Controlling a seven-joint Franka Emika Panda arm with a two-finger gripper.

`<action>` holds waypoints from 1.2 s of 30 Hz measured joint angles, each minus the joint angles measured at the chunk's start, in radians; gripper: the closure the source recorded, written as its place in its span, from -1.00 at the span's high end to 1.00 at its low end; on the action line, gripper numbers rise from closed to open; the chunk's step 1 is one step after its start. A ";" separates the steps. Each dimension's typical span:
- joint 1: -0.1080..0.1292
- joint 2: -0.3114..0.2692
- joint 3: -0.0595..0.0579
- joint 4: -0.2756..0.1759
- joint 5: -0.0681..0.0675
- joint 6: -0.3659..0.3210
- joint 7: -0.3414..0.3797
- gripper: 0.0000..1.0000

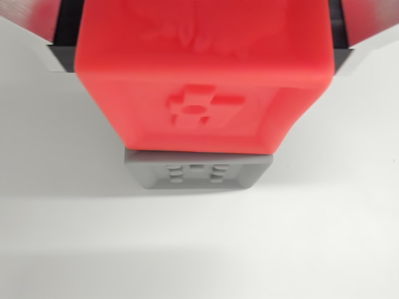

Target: Destack cube

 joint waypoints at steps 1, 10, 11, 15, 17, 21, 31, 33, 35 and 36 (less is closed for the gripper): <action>0.000 0.000 0.000 0.000 0.000 0.000 0.000 -1.00; 0.000 0.000 0.000 0.000 0.000 0.000 0.000 -1.00; 0.000 0.000 0.000 0.000 0.000 0.000 0.000 -1.00; 0.000 0.000 0.000 0.000 0.000 0.000 0.000 -1.00; 0.000 0.000 0.000 0.000 0.000 0.000 0.000 -1.00; 0.000 0.000 0.000 0.000 0.000 0.000 0.000 -1.00; 0.001 -0.005 0.000 -0.001 0.000 -0.004 0.000 -1.00; 0.001 -0.012 -0.001 -0.002 -0.001 -0.009 0.001 -1.00; 0.003 -0.019 -0.003 -0.002 -0.003 -0.015 0.002 -1.00; 0.003 -0.024 -0.004 -0.003 -0.003 -0.018 0.003 -1.00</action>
